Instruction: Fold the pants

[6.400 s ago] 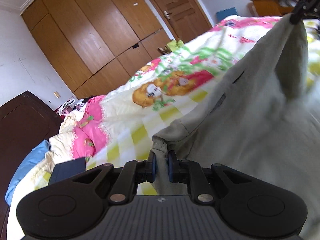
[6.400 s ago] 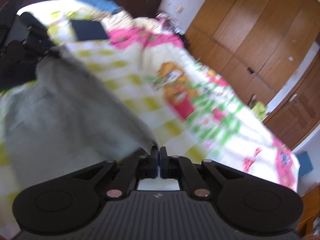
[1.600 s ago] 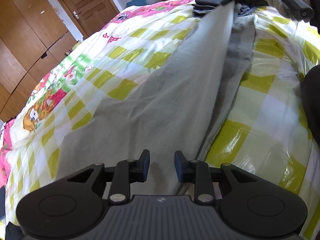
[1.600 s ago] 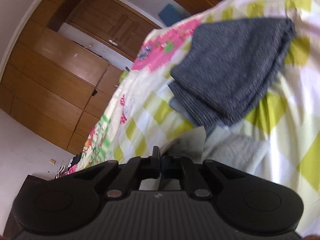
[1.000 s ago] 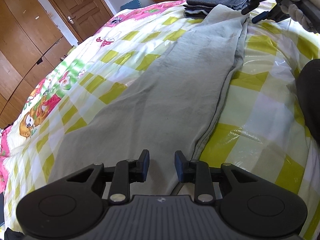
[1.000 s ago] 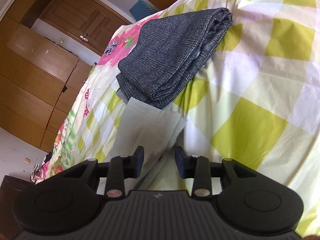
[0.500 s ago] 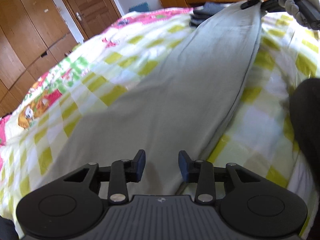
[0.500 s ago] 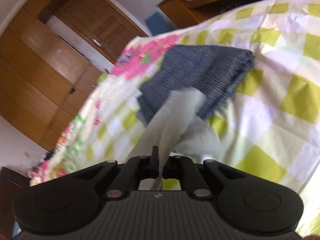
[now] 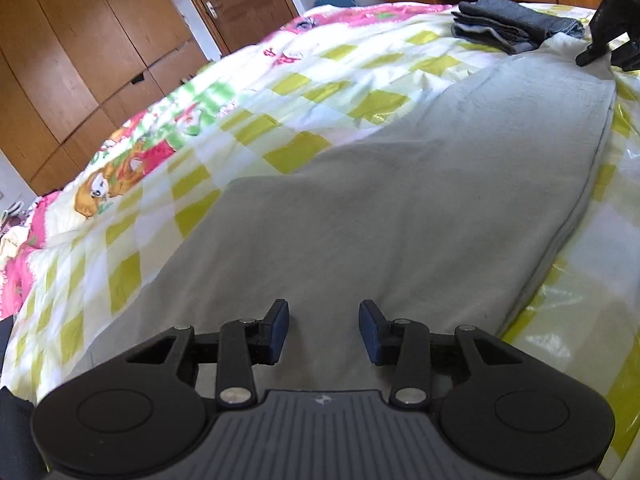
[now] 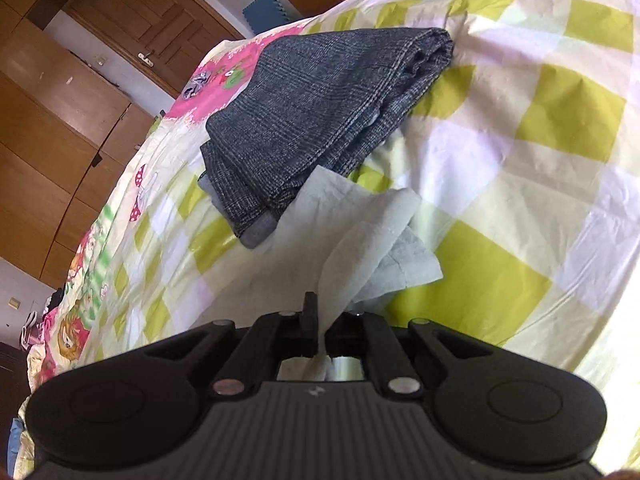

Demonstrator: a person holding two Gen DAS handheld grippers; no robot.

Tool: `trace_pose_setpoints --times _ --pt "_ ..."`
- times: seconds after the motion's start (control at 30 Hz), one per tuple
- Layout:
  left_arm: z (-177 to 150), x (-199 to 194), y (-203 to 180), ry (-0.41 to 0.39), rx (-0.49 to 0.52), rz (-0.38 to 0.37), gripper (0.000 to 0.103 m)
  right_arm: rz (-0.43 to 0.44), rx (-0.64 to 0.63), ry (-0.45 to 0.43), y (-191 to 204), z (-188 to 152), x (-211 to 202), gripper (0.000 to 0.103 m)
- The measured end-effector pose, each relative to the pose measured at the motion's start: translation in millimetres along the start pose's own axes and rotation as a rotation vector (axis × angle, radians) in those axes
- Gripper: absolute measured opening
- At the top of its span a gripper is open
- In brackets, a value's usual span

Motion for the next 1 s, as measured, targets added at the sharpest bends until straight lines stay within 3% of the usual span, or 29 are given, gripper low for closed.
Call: trace_pose_setpoints --times 0.2,0.37,0.47,0.53,0.67,0.73,1.0 --pt "20 -32 -9 -0.101 -0.05 -0.036 0.054 0.08 0.077 -0.027 -9 -1 -8 0.009" --pt "21 -17 -37 -0.051 -0.038 -0.084 0.053 0.172 0.156 -0.052 -23 2 -16 0.011" --pt "20 -19 -43 -0.058 -0.01 -0.064 0.053 0.214 0.197 -0.077 -28 6 -17 0.012" --pt "22 -18 -43 -0.044 -0.01 -0.069 0.053 0.256 0.213 -0.099 -28 9 -17 0.018" --pt "27 -18 -46 -0.041 0.021 -0.066 0.053 0.294 0.207 -0.113 -20 19 -14 0.043" --pt "28 -18 -48 -0.041 0.028 -0.062 0.053 0.282 0.212 -0.102 -24 19 -13 0.044" --pt "30 -18 -52 -0.043 0.051 -0.047 0.053 0.406 0.238 -0.11 -41 13 -34 0.043"
Point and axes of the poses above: each gripper's, at about its wrist camera, not at the fingertips, and x roughly the way its jaws point, y to its left, z to its top, the point moved 6 cm from there along x, roughly the way its jaws point, and after that the axes turned 12 degrees about z, right-handed, at the moved point
